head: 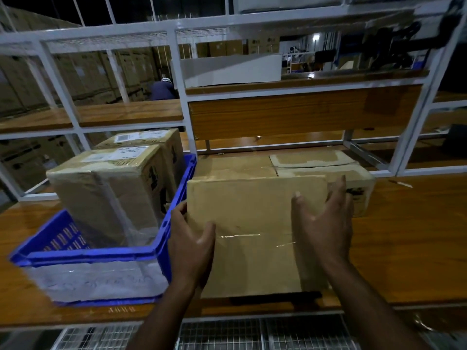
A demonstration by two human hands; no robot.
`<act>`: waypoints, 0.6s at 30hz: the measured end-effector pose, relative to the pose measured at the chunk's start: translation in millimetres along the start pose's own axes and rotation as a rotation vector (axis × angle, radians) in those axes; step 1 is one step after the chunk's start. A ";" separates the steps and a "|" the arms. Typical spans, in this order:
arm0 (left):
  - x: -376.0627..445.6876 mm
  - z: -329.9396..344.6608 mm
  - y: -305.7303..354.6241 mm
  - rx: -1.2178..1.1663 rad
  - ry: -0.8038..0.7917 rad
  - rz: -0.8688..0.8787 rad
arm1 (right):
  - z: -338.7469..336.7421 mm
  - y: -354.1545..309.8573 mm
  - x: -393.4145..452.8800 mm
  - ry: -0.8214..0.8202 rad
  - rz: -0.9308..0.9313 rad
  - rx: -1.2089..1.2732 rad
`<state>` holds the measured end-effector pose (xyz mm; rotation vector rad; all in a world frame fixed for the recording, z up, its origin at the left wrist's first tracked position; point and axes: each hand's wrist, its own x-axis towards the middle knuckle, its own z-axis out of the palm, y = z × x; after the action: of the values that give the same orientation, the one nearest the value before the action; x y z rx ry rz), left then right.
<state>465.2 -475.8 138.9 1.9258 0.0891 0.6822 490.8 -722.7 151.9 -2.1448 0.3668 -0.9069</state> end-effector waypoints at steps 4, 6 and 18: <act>-4.8 -3.0 -5.5 0.005 0.008 0.011 | -4.2 7.3 -11.3 -0.068 0.006 -0.031; -9.9 -3.9 -9.7 0.044 -0.001 -0.044 | -4.1 14.2 -21.2 -0.081 -0.002 -0.050; 20.5 -2.4 23.3 0.474 -0.202 0.372 | 16.3 -24.8 -7.5 -0.162 -0.451 -0.246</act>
<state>475.6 -477.1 168.1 2.4922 -0.2632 0.7517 496.3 -693.5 159.2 -2.5662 -0.1016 -0.9593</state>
